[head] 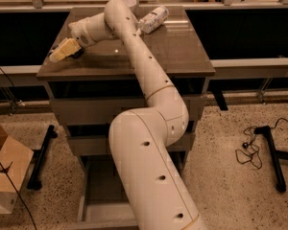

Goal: Place rxbar blueberry into bottom drawer

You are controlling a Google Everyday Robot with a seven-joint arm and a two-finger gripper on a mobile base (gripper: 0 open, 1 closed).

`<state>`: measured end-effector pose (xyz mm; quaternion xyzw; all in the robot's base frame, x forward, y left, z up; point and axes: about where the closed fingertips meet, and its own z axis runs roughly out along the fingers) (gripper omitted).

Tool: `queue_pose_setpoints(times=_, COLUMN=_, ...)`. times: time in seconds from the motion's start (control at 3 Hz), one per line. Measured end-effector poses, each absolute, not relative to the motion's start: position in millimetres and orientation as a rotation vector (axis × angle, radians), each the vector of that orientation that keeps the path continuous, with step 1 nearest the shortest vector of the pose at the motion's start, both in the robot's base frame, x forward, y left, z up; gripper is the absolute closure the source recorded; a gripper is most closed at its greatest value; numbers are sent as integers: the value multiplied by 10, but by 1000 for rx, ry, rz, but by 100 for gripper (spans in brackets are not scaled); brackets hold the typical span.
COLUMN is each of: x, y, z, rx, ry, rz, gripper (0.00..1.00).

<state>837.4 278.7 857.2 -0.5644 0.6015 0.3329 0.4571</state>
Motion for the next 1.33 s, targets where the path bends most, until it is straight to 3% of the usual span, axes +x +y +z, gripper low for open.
queue_pose_setpoints(times=1.0, x=8409, y=2661, z=8511, rx=-1350, ry=1538, rz=818, gripper=0)
queue_pose_setpoints(times=1.33, x=8428, y=2583, z=8460, rx=-1322, ry=1561, rz=826, gripper=18)
